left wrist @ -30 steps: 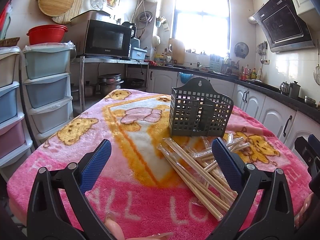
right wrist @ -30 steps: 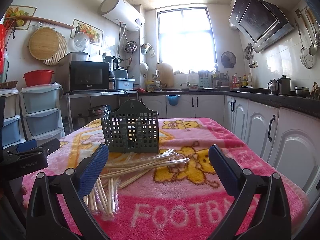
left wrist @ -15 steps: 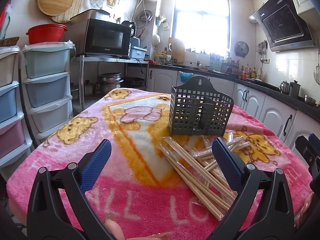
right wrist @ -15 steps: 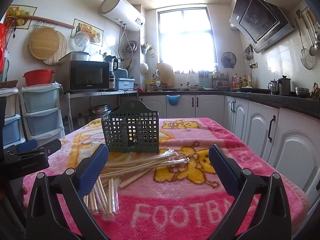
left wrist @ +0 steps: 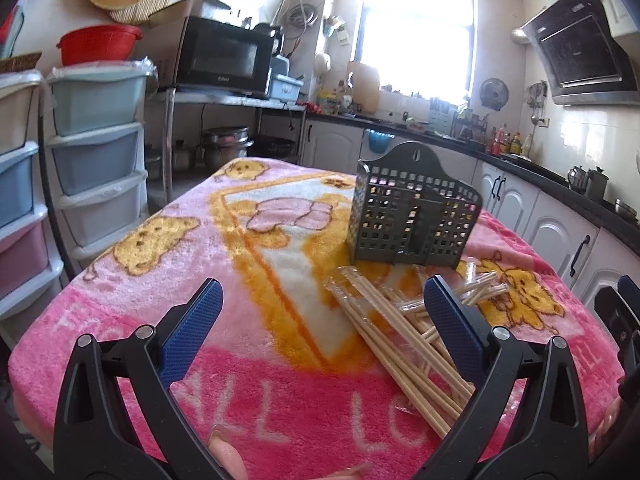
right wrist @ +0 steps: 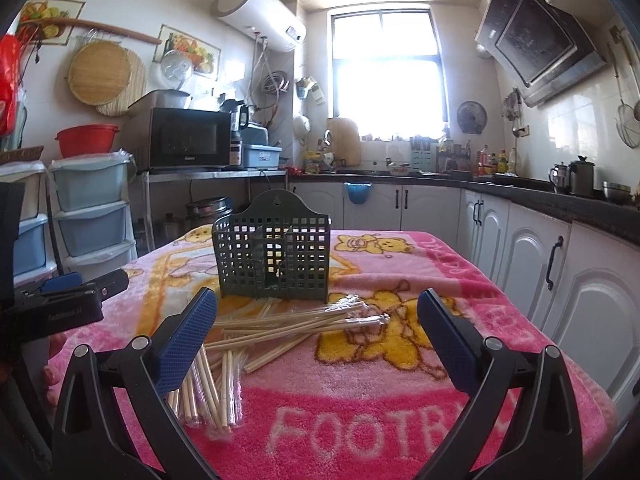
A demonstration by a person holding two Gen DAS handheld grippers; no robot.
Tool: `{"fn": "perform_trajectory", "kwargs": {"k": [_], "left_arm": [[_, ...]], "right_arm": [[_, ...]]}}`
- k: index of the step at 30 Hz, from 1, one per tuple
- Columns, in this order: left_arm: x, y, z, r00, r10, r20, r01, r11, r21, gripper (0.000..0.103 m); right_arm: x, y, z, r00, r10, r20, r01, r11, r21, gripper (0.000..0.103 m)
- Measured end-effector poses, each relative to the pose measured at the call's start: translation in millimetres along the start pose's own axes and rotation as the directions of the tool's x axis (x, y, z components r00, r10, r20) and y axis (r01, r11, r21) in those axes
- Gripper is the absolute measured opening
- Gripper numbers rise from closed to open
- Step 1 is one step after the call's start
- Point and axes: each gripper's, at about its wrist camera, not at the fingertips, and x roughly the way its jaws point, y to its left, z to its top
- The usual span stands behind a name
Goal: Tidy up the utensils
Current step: 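Close the left gripper on wooden chopsticks while the right gripper grasps other chopsticks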
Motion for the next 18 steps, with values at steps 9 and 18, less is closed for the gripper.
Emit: {"fn": "perform_trajectory", "kwargs": {"k": [9,18], "left_arm": [[22.8,7.2,25.9,0.998,-0.02,-0.06,0.02,1.0,-0.003,0.093],[39.6,-14.9,52.3,0.995,-0.069,-0.067,0.073,0.996,0.061,0.093]], "right_arm": [[23.4,-2.1,18.5,0.997,0.047,-0.058,-0.049,0.998,-0.039,0.097],[59.3,-30.5,34.1,0.984,0.066,-0.168,-0.062,0.998,0.029,0.097]]}}
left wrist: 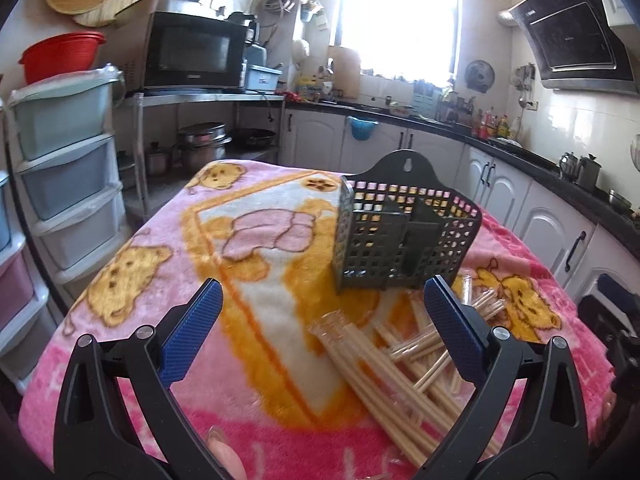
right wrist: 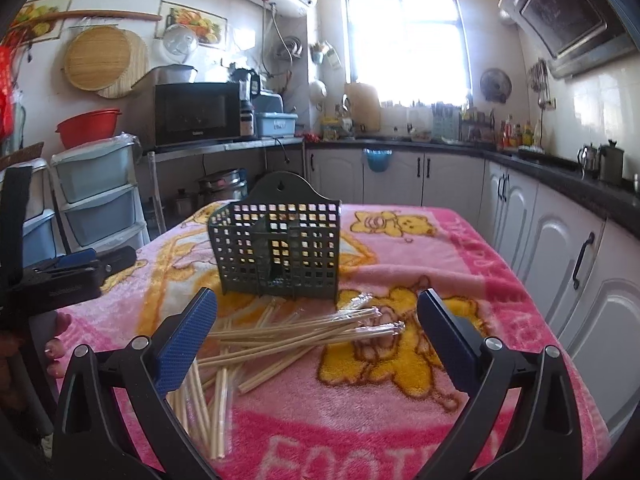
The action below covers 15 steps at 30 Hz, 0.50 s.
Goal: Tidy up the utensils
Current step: 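Close the left gripper on wooden chopsticks while the right gripper grasps other chopsticks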
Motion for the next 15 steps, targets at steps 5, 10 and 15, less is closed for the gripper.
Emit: {"fn": "perform_trajectory", "kwargs": {"k": [5,10,15], "left_arm": [[16.2,-8.8,5.5,0.997,-0.058,-0.048,0.059,0.998,0.023,0.093],[37.0,-7.4,0.2,0.983,-0.126,-0.13,0.126,0.992,-0.008,0.093],[59.5,-0.3,-8.9,0.967,-0.133,-0.215,0.128,0.991,-0.036,0.093]], "right_arm": [[22.2,-11.3,6.7,0.998,-0.011,-0.064,0.01,1.0,-0.015,0.097],[50.6,-26.3,9.4,0.988,-0.001,-0.153,0.005,1.0,0.027,0.097],[76.3,-40.9,10.0,0.974,0.016,-0.226,0.004,0.996,0.087,0.097]]}}
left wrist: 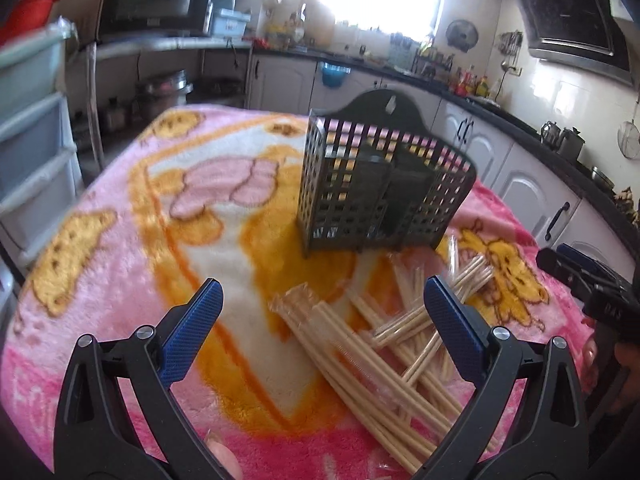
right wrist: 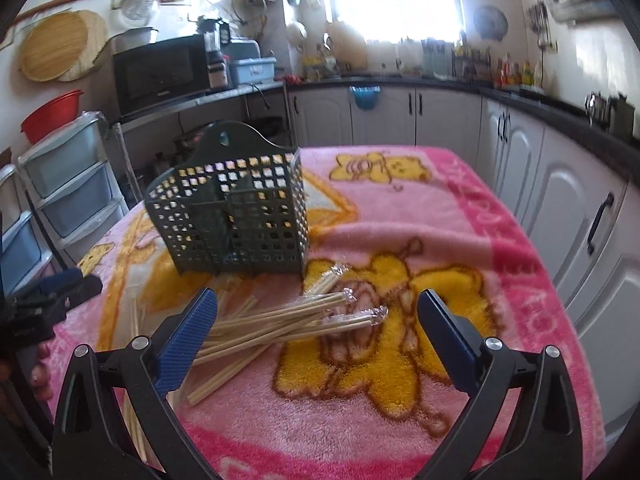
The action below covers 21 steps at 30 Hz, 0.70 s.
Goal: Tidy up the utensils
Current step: 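Close the left gripper on wooden chopsticks while the right gripper grasps other chopsticks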
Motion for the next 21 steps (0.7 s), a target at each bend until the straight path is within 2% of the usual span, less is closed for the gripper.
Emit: {"fn": "perform_trajectory", "kwargs": {"k": [3,8,11,13,17,21], "left_arm": [[10.3,7.9,-1.7,0.999,-0.015,-0.046,0.014,1.0,-0.028,0.087],[22.4,16.3,-0.9,0.991,-0.094,-0.095,0.086,0.993,-0.081,0.07],[30.2,19.8,-0.4,0.982,-0.138,-0.126,0.123,0.985,-0.121,0.067],[36.2,22.8,-0.6,0.977,-0.152,-0.149,0.13,0.981,-0.146,0.065],[41.6,24.6,0.0,0.973,-0.17,-0.156,0.145,0.976,-0.161,0.057],[47.0,23.1,1.6,0.969,-0.178,-0.169,0.152,0.976,-0.156,0.053]], "right_arm": [[12.6,-7.7,3.1,0.999,0.002,-0.033,-0.001,1.0,0.028,0.097],[30.4,-15.5,9.2,0.996,0.018,-0.089,-0.012,0.997,0.073,0.095],[40.3,-19.5,11.5,0.99,0.051,-0.129,-0.038,0.994,0.103,0.085],[47.4,-21.5,12.3,0.985,0.068,-0.158,-0.05,0.992,0.118,0.081],[61.3,-26.5,11.7,0.975,0.093,-0.2,-0.064,0.987,0.149,0.075],[76.1,-35.0,10.3,0.961,0.147,-0.233,-0.097,0.972,0.216,0.064]]}}
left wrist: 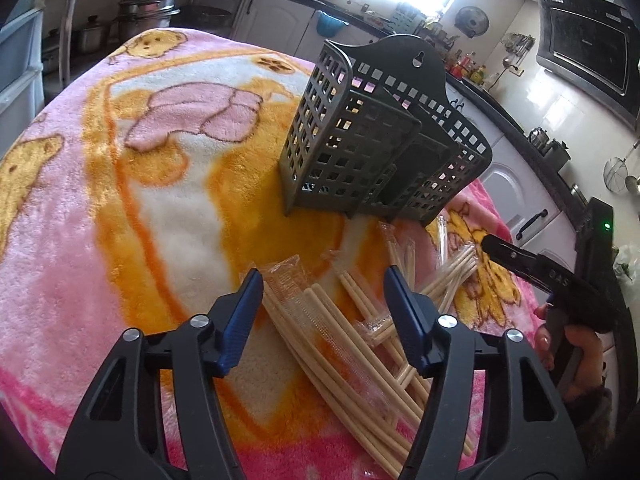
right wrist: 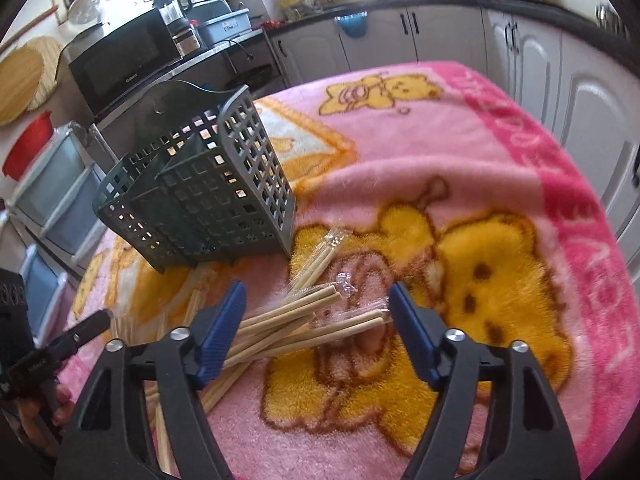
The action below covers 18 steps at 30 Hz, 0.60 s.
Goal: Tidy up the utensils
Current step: 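Close the left gripper on wooden chopsticks while the right gripper grasps other chopsticks, then lift the held chopsticks with both grippers and carry them above the green caddy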
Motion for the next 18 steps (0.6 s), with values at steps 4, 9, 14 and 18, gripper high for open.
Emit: {"fn": "perform_trajectory", "kwargs": {"k": [4,9,14,18], "left_arm": [[4.1,1.2,1.4,1.0,0.005,-0.013,-0.005,1.0,-0.005,0.051],[8.8,4.2,2.5,0.999,0.017,-0.031,-0.017,1.0,-0.014,0.041],[11.2,5.7,3.8,0.999,0.027,-0.036,-0.028,0.999,-0.015,0.028],[12.8,5.4,5.7,0.999,0.028,-0.037,-0.028,0.999,-0.015,0.018]], "right_arm": [[10.1,-9.7,4.2,0.999,0.028,-0.034,-0.026,0.997,0.068,0.056],[18.7,-18.9,7.0,0.996,0.064,-0.063,-0.056,0.992,0.117,0.048],[23.0,-21.7,8.7,0.993,0.098,-0.074,-0.087,0.987,0.138,0.026],[17.0,-18.8,10.6,0.993,0.109,-0.044,-0.103,0.987,0.123,0.013]]}}
